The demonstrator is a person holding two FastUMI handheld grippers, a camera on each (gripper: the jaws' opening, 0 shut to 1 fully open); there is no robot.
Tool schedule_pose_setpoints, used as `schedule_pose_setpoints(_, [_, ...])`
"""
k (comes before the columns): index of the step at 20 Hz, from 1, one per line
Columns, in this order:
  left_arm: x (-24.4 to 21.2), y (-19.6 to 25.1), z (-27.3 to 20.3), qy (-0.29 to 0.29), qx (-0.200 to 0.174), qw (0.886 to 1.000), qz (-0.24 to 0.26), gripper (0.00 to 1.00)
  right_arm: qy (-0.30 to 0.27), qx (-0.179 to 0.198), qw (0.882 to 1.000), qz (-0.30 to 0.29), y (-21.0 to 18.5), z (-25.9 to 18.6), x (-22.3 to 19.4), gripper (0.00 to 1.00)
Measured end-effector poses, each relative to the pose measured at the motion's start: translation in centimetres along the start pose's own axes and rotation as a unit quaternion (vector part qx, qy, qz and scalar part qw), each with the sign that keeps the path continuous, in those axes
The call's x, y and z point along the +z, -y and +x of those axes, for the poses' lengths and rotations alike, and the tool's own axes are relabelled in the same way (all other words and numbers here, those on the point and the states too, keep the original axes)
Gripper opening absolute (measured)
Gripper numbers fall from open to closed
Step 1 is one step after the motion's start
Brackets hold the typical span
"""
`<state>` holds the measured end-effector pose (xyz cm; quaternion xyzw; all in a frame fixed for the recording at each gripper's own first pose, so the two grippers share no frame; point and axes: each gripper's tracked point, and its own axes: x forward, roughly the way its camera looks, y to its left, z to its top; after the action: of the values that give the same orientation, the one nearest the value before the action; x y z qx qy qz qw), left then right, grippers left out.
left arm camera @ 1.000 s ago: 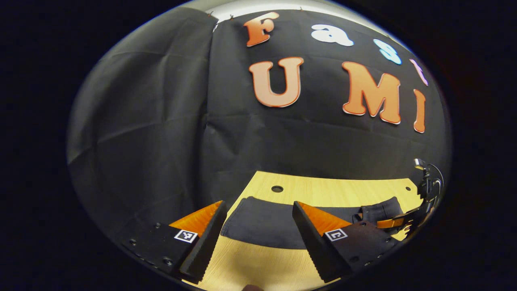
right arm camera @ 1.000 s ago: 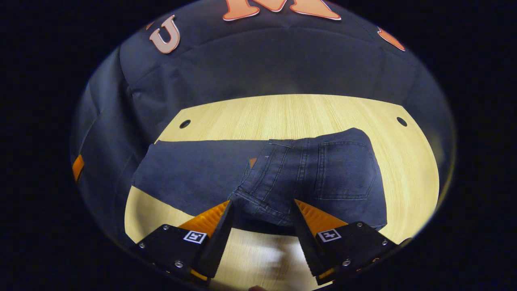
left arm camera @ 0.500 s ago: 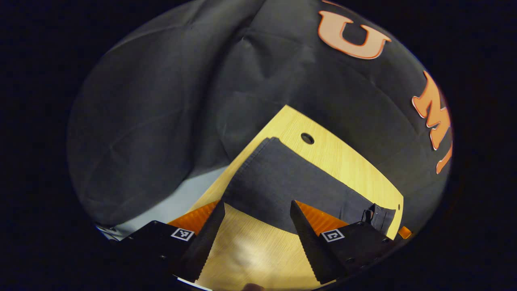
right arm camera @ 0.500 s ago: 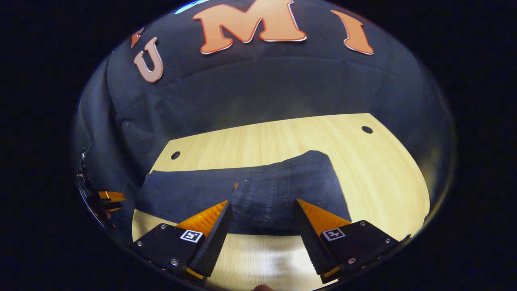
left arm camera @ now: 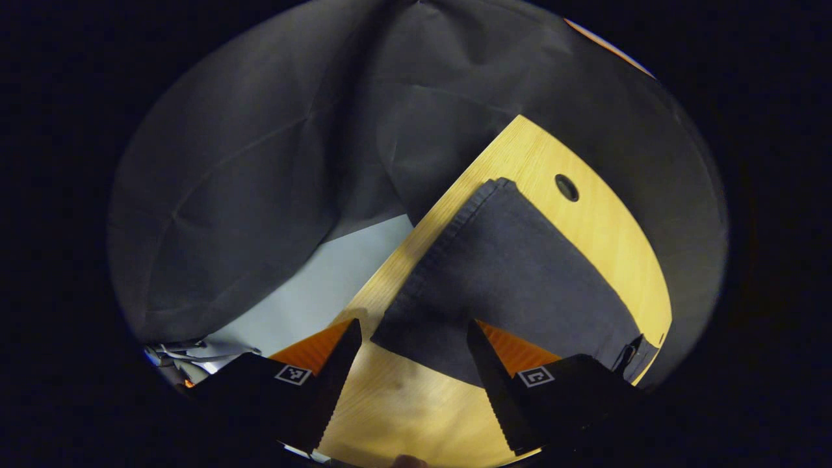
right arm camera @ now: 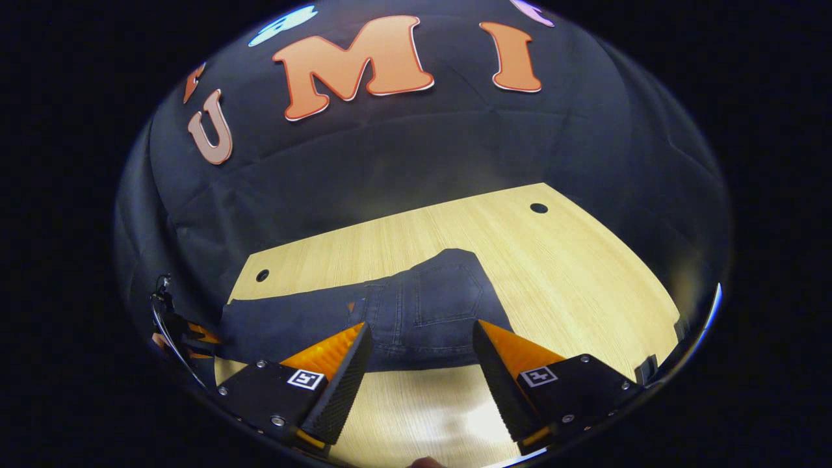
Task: Grasp the waist and the cuffs of the jeans and fold them to make the two legs overlap; first hold the waist and fold one-third of the jeans toward the cuffs, then hold the cuffs and fold the remaining one-third in the same direction to finish folding.
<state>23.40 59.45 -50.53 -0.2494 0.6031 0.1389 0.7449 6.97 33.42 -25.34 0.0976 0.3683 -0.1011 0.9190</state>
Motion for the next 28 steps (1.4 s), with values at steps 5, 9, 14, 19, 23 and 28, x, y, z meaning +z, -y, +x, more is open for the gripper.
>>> schedule_pose_setpoints(5, [-0.1,0.2,2.0,-0.014,0.051,0.999,0.006,0.98,0.01,-0.008,1.0,0.016,1.5,-1.1,0.7,0.94])
schedule_pose_setpoints(9, [0.2,1.0,2.3,-0.003,0.05,0.998,0.023,0.88,0.011,-0.007,1.0,0.021,1.7,-1.2,0.9,0.96])
schedule_pose_setpoints(14, [0.6,2.7,2.0,0.047,-0.025,0.997,0.053,0.21,0.005,0.004,1.0,0.022,1.5,-1.1,0.4,0.97])
schedule_pose_setpoints(19, [1.7,3.9,-0.3,0.069,-0.095,0.993,0.032,0.07,0.003,0.019,1.0,0.024,1.9,-0.9,0.6,0.97])
schedule_pose_setpoints(23, [2.7,5.3,-5.3,0.129,-0.141,0.981,0.038,0.07,0.011,0.039,0.999,0.023,2.3,-0.8,2.1,0.98])
schedule_pose_setpoints(28, [2.4,8.2,-11.4,0.159,-0.173,0.971,0.052,0.06,0.018,0.051,0.998,0.016,3.4,-0.7,3.4,0.98])
